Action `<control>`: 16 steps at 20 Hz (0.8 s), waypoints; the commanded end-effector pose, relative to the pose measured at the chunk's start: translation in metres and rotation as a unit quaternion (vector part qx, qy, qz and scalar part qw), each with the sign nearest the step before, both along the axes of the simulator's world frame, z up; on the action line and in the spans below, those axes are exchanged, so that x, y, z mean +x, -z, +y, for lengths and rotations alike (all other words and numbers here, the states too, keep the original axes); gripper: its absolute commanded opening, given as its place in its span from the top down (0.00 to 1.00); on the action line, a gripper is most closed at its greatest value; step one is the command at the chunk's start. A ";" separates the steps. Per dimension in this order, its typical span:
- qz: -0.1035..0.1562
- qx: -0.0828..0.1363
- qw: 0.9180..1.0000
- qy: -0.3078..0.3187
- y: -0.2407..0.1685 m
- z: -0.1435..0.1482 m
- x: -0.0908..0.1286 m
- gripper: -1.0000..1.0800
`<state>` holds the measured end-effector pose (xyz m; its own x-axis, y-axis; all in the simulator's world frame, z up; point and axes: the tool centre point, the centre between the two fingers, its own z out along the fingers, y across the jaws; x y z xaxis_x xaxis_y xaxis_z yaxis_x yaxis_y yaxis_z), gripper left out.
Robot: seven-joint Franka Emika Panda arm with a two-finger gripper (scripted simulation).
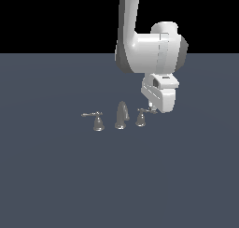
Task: Turn on the faucet by rotating a designated handle.
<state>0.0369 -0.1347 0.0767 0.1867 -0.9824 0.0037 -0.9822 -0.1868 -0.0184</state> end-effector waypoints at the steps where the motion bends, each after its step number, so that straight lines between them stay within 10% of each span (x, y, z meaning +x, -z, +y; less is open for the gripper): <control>1: 0.008 0.001 1.000 0.002 0.000 -0.001 -0.015 1.00; 16: 0.006 0.000 1.000 0.004 0.000 0.016 -0.045 1.00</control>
